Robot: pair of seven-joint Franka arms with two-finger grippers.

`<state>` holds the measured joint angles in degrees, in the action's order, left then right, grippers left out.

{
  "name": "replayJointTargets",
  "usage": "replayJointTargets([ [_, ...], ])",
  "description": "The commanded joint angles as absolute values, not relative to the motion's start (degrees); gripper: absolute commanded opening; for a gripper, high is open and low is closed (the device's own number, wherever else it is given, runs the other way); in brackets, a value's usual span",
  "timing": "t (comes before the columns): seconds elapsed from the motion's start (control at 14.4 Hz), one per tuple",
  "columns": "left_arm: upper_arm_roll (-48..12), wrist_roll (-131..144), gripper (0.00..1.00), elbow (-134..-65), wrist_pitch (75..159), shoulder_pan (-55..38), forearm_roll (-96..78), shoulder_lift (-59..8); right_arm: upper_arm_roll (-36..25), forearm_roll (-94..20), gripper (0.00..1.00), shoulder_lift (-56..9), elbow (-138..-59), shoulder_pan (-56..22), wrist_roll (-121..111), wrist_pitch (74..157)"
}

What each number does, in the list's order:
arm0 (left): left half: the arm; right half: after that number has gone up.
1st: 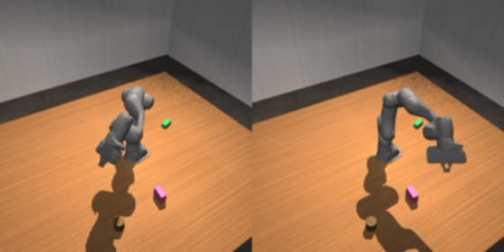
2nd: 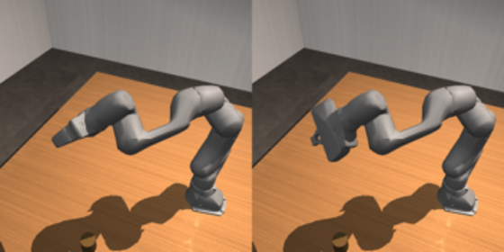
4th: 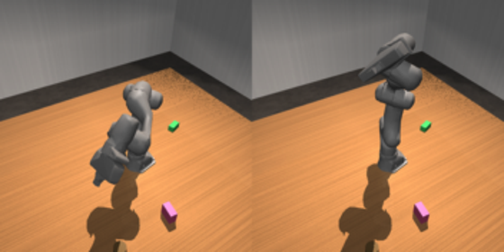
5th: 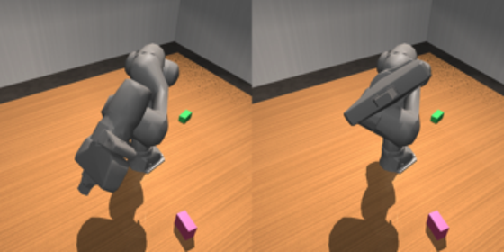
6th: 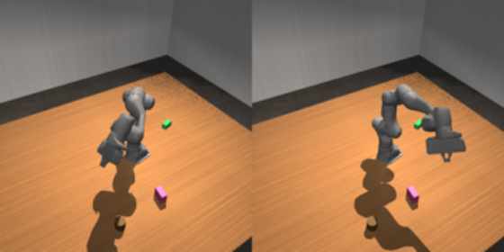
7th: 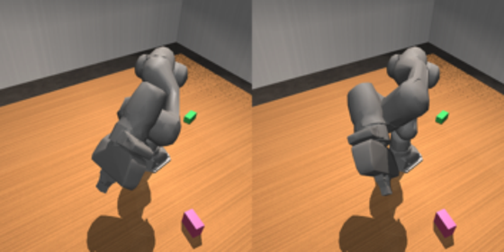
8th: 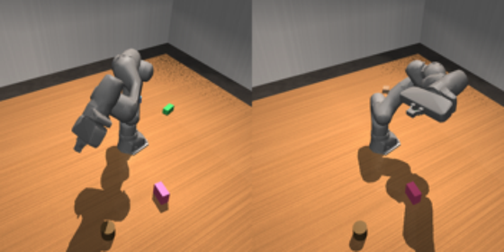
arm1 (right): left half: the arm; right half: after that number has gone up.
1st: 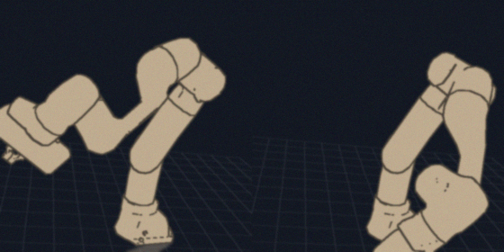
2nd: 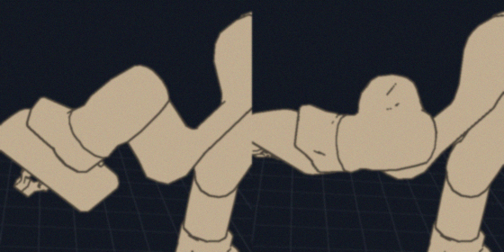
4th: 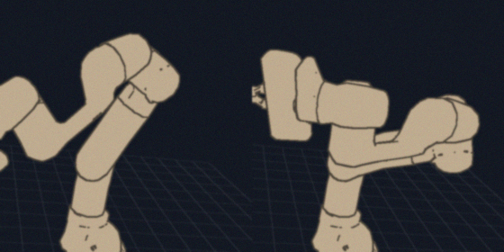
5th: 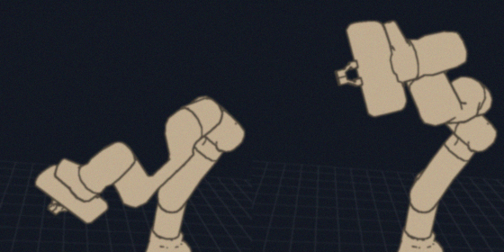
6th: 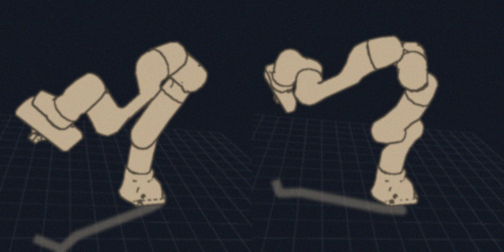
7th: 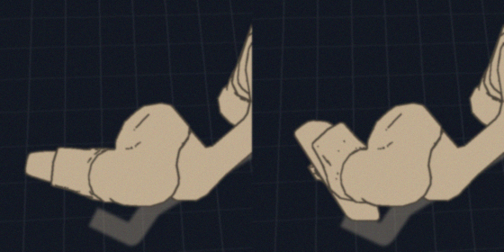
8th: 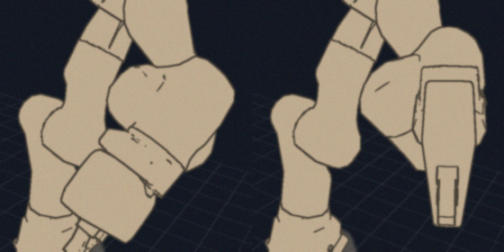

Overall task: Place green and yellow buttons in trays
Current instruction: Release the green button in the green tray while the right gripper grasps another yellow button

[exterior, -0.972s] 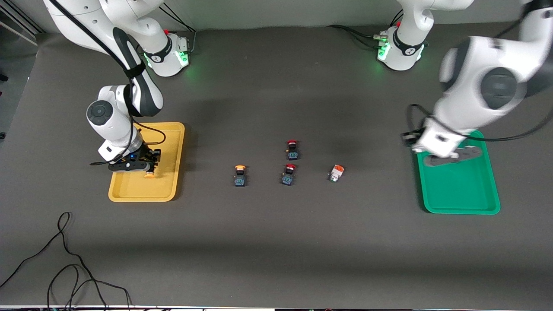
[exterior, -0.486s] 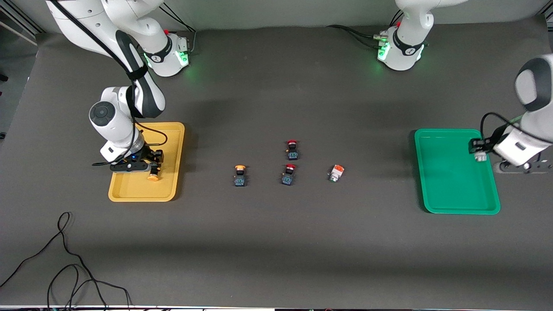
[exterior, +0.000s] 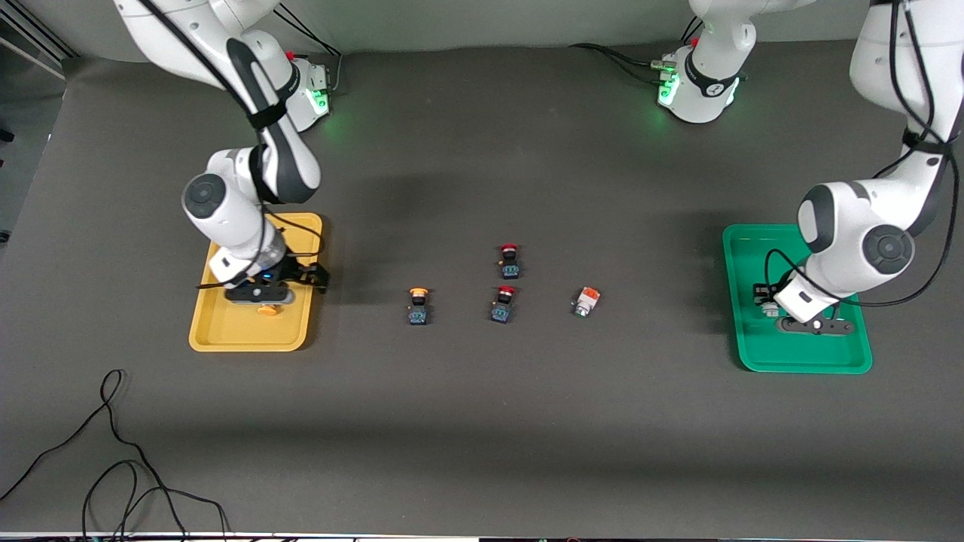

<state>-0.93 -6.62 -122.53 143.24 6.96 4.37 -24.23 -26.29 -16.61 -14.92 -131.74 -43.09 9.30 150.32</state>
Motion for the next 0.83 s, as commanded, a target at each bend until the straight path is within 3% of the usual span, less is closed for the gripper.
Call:
replayJointTargets([
  [0.0,-1.23,-7.30,1.00,-121.82,141.42,7.38,5.10,-21.71,-26.54,-18.02,1.00,-18.53,-123.08,-46.92,18.42,145.03],
  [0.14,-1.23,-7.38,1.00,-119.55,136.88,7.47,5.10,-20.14,-26.54,-18.02,1.00,-22.74,-117.36,-49.21,24.24,142.75],
  [0.42,-1.67,-7.73,1.00,-105.50,116.50,7.65,5.10,-18.72,-26.28,-18.11,1.00,-31.27,-109.79,-52.73,29.35,142.12],
  [0.76,-3.87,-6.59,1.00,-102.13,113.20,0.11,4.49,-19.33,-22.77,-19.68,1.00,-36.64,-106.70,-54.14,32.25,142.73],
])
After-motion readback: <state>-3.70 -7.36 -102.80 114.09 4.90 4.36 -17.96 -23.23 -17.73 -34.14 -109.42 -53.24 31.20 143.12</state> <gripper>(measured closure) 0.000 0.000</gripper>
